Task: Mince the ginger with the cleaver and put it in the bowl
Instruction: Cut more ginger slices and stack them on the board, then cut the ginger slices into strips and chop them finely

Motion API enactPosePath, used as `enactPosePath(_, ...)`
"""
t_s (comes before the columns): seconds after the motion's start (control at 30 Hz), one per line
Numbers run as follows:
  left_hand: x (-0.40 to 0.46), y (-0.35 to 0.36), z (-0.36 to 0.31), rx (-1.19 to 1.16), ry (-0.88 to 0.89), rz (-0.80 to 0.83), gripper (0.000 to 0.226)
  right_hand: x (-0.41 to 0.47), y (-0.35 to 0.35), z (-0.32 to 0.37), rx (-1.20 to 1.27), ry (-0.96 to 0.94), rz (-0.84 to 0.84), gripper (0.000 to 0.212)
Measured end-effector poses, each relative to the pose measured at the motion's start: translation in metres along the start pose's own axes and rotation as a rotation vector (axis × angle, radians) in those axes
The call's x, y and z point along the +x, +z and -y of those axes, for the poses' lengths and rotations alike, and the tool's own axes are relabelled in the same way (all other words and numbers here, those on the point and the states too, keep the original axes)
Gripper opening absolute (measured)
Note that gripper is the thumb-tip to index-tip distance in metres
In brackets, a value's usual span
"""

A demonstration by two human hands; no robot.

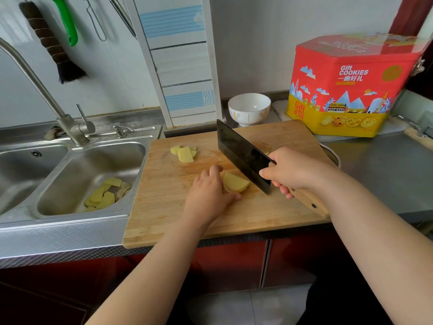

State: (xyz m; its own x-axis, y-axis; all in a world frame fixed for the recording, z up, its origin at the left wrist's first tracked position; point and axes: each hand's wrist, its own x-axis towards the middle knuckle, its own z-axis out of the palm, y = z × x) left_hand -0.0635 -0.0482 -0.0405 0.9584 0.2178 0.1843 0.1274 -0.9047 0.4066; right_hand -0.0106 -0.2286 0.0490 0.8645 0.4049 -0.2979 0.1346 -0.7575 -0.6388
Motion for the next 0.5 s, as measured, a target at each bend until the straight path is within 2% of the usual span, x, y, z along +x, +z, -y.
enactPosePath(0.07,0.002,-0.006,0.002,-0.060,0.045,-0.090,0.068,-0.004,0.000,-0.002,-0.020,-0.022,-0.043,0.043)
enactPosePath(0.13,0.006,-0.019,0.000,-0.208,0.100,-0.318,0.043,-0.011,-0.004,-0.005,-0.057,-0.062,-0.158,0.029)
enactPosePath(0.2,0.015,-0.035,-0.004,-0.333,0.171,-0.512,0.019,-0.021,-0.007,-0.008,-0.164,-0.075,-0.277,0.035)
enactPosePath(0.27,0.025,-0.052,-0.012,-0.329,0.280,-0.558,0.022,-0.028,-0.005,-0.012,-0.247,-0.063,-0.336,0.036)
enactPosePath(0.33,0.034,-0.062,-0.023,-0.106,0.356,-0.411,0.031,-0.029,0.004,-0.018,-0.239,-0.057,-0.356,0.038)
enactPosePath(0.43,0.033,-0.056,-0.035,0.349,0.349,0.005,0.059,-0.025,0.018,-0.027,-0.183,-0.066,-0.361,0.044)
enactPosePath(0.5,0.029,-0.044,-0.038,0.493,0.314,0.122,0.069,-0.025,0.023,-0.030,-0.212,-0.061,-0.361,0.046)
